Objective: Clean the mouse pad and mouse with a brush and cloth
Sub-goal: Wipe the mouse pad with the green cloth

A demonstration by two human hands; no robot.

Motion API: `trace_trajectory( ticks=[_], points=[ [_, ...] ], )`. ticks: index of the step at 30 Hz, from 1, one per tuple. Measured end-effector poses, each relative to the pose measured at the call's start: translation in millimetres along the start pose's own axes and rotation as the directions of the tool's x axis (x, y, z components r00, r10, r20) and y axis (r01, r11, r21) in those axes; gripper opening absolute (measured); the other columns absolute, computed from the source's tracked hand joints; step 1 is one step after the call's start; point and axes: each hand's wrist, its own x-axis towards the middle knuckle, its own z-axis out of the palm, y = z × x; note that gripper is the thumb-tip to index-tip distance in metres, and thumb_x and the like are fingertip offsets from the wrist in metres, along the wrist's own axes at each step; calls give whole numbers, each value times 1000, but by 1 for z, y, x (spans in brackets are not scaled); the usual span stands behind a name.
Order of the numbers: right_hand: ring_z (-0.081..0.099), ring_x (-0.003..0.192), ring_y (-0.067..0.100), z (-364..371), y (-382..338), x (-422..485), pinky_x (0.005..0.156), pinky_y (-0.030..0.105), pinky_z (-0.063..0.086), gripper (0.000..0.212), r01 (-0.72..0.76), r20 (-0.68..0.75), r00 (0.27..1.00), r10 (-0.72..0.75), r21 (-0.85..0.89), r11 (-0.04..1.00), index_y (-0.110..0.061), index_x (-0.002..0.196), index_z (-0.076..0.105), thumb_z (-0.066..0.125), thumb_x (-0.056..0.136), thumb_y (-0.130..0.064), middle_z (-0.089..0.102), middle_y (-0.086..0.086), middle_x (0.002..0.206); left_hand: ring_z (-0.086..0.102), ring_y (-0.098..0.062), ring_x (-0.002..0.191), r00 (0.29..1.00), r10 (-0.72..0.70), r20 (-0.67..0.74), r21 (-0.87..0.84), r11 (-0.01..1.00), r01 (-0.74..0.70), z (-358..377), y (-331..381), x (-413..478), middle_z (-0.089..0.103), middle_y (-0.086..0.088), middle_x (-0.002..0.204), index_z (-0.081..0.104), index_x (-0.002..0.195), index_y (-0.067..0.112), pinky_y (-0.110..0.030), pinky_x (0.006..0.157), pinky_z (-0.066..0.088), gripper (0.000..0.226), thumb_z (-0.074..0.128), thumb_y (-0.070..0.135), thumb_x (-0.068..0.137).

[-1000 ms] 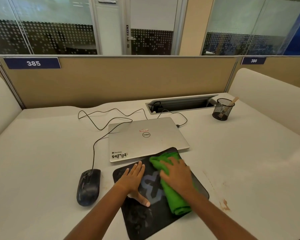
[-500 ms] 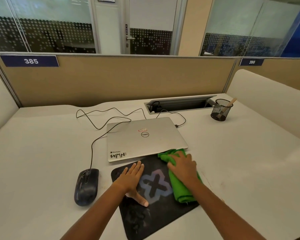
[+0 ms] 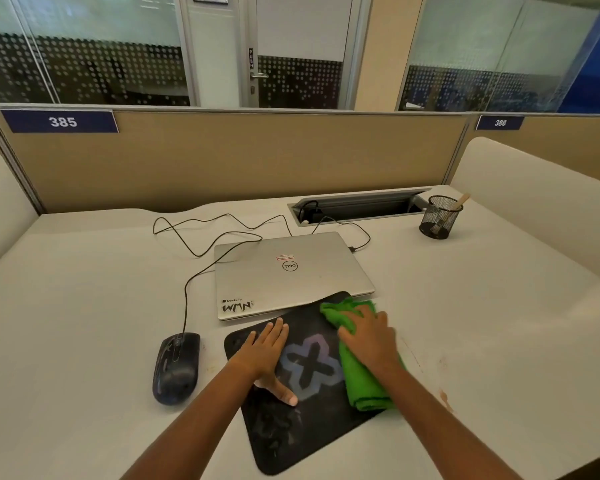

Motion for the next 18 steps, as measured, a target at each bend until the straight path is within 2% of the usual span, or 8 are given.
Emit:
trace_trajectory(
  ticks=[2, 4, 9, 12, 18],
  points=[
    [33, 124, 28, -3, 6, 3, 98, 41, 36, 45, -80, -20, 997, 80, -4, 997, -32, 135, 40, 41, 92, -42, 32, -1, 146, -21, -25, 143, 1000, 4, -7, -2, 1000, -4, 0, 1, 0, -25, -7, 155, -21, 145, 8, -44, 118, -10, 126, 69, 56, 71],
    [35, 122, 28, 0, -4, -7, 97, 40, 36, 45, -75, -50, 996, 73, -37, 997, -31, 136, 39, 40, 92, -42, 33, -1, 146, -21, -25, 143, 1000, 2, -4, -2, 1000, -2, 0, 1, 0, -25, -7, 155, -21, 145, 8, -44, 118, -10, 126, 69, 56, 71],
    [37, 117, 25, 36, -31, -57, 90, 35, 36, 46, 170, -83, 981, -174, -57, 984, -39, 131, 42, 41, 86, -46, 38, -7, 140, -21, -24, 144, 1000, 3, -13, 19, 1000, -3, 1, 0, 2, -26, -7, 154, -22, 145, 8, -45, 118, -9, 129, 69, 60, 69],
    [38, 115, 23, 29, -21, -52, 89, 34, 38, 44, 220, -50, 974, -221, -33, 975, -41, 128, 46, 43, 84, -47, 41, -10, 137, -21, -24, 144, 1000, 10, -19, 11, 1000, -10, 2, -1, 1, -26, -7, 155, -21, 145, 8, -44, 119, -9, 129, 69, 60, 69],
    [36, 120, 27, -1, 14, -13, 95, 39, 39, 43, -30, -30, 999, 30, -17, 999, -33, 132, 44, 43, 91, -43, 37, -3, 143, -19, -25, 144, 999, 9, -39, -22, 1000, -9, 3, -2, -2, -22, -6, 156, -19, 146, 10, -43, 118, -8, 124, 68, 57, 71]
  ],
)
